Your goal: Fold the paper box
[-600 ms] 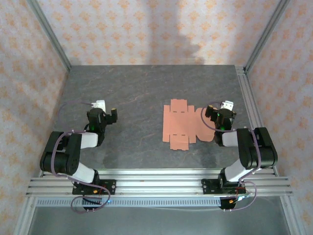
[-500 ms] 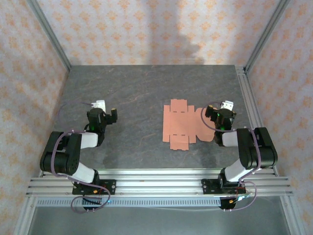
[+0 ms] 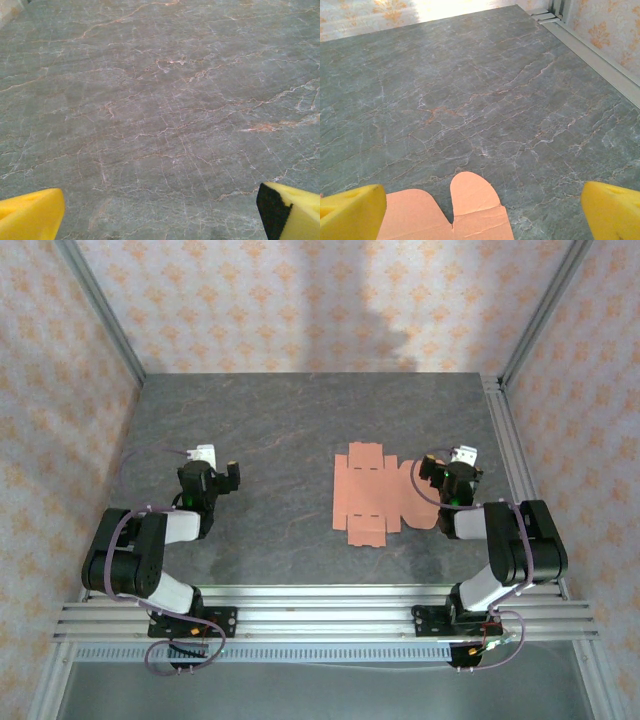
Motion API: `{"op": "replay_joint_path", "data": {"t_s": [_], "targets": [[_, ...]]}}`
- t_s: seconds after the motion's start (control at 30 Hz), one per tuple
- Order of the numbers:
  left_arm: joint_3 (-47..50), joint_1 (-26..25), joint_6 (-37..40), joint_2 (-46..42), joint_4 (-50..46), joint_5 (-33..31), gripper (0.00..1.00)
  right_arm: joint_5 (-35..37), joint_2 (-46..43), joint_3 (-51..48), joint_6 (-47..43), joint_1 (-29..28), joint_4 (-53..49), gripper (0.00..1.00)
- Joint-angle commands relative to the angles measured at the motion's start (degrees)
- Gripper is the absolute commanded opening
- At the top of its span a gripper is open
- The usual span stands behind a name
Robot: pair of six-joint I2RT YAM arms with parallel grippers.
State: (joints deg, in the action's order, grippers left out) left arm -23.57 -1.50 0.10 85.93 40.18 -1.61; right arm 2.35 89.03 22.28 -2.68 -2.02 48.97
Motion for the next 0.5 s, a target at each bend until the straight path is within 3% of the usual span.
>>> {"op": "replay_joint_path", "data": {"t_s": [0.0, 0.47], "targets": [[-1.1, -0.6, 1.1, -0.1, 1.9, -1.2, 1.0, -1.0, -0.1, 0.2, -0.4, 0.4, 1.9, 0.99], [-1.9, -0.9, 1.4, -0.9, 0.0, -1.7, 1.0, -1.4, -2.2, -0.3, -0.4, 0.4, 1.2, 0.99]]}}
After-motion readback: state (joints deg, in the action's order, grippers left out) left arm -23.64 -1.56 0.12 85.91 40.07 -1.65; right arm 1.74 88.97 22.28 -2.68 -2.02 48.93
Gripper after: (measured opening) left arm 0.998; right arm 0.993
